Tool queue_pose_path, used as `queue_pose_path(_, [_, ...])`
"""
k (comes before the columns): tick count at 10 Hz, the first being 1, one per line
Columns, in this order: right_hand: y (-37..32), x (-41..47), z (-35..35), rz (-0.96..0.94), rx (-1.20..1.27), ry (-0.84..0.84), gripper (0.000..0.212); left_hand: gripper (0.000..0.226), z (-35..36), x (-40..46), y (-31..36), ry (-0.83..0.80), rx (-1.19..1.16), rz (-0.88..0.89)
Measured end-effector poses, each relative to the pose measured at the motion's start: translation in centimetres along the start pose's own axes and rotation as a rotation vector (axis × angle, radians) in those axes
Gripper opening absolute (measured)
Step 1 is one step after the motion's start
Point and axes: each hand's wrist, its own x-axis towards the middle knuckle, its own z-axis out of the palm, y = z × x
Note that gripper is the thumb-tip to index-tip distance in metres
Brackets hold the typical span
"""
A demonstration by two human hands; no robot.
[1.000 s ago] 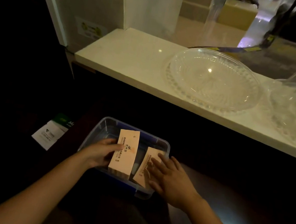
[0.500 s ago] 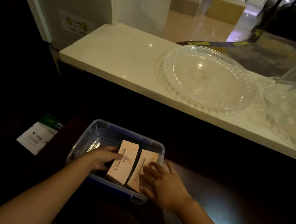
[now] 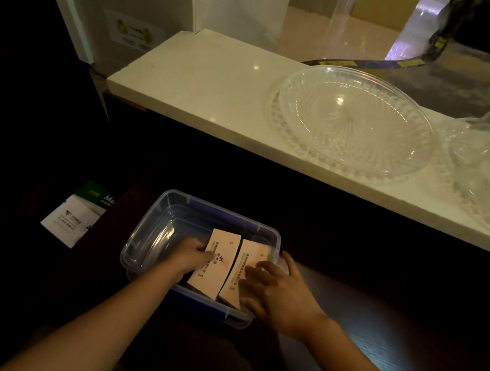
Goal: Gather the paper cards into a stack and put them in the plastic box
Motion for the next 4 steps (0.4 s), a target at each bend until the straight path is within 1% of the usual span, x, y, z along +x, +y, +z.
queue_pose_path(2, [-0.2, -0.3, -0.4, 0.0, -0.016, 0.008, 0.065, 0.027, -0.3, -0.7, 0.7, -0.032, 0.013, -0.003])
queue_pose_path(3, [-0.3, -0.4, -0.3, 0.012, 0.008, 0.033, 0.064, 0.023, -1.2, -1.2, 1.2, -0.002, 0.008, 0.031])
queue_pose_path(4, [-0.5, 0.1, -0.5, 0.055, 0.01, 0.139, 0.054, 0.008, -2.4, -2.1, 1.9, 0.086, -0.003, 0.117])
